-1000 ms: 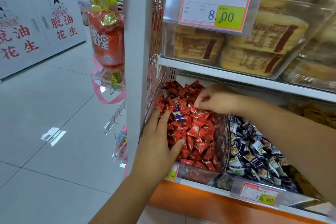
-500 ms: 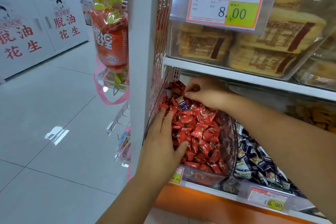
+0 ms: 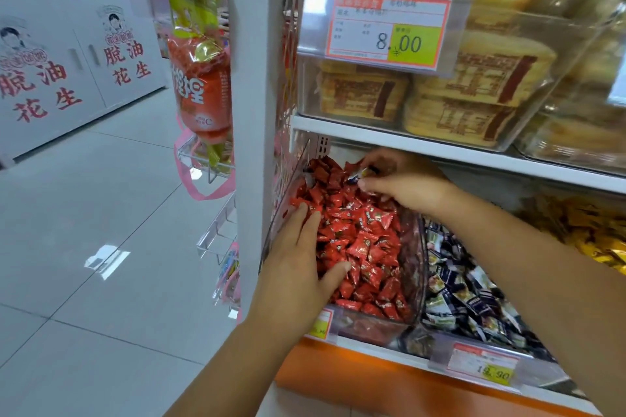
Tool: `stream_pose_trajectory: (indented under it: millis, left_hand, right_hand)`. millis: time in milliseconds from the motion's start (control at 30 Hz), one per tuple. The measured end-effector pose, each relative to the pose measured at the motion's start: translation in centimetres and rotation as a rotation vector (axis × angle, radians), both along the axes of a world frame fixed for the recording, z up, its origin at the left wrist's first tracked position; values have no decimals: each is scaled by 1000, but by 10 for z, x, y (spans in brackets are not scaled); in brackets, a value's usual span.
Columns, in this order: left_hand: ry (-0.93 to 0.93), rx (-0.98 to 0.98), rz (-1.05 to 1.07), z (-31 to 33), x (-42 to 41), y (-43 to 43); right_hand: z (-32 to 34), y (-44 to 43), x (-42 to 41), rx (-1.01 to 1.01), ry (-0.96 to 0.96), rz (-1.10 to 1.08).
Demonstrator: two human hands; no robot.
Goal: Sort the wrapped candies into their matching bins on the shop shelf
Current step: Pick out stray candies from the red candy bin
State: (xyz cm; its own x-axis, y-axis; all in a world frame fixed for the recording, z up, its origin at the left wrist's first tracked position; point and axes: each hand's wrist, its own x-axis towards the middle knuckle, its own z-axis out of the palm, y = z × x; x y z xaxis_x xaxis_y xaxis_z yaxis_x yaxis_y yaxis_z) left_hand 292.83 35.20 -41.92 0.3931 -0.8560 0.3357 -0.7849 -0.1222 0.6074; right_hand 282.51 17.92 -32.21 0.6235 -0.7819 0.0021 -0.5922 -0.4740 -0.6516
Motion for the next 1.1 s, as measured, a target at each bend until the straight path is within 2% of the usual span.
stream_pose_trajectory:
  millis: [67, 167, 267, 333, 400, 500, 567, 700, 800, 900, 933, 1000, 1100]
  left_hand:
    - [-23, 2, 0, 5, -4, -1]
    - [-60, 21, 2, 12, -12, -6]
    - [-99, 64, 1, 20, -22, -6]
    - [-122, 74, 3, 20, -23, -5]
    - [-153, 68, 0, 24, -26, -3]
    - [-177, 63, 8, 23, -26, 2]
    - [-165, 67, 14, 20, -21, -1]
    - [-148, 71, 34, 14, -5, -8]
    - [-150, 90, 35, 11, 1, -11]
    - [-136, 118, 29, 8, 5, -15]
    - [-144, 111, 24, 7, 5, -16]
    - [-178, 115, 20, 6, 6, -16]
    - [-177, 160, 14, 7, 5, -14]
  right_hand:
    - [8, 0, -32, 64, -63, -90]
    - [22, 2, -83, 49, -58, -219]
    - [38, 13, -125, 50, 165, -265]
    - [36, 15, -135, -25, 334, -258]
    - [35, 21, -136, -137, 375, -202]
    - [22, 23, -120, -165, 150, -63]
    - [12, 21, -91, -230, 143, 82]
    - [-11, 5, -1, -321, 316, 325]
    - [-33, -13, 43, -406, 511, 373]
    - [-40, -12, 38, -288, 800, 483]
    - [-35, -8, 32, -237, 838, 519]
    - [-22, -4, 29, -197, 741, 535]
    - [-9, -9, 56, -360, 338, 328]
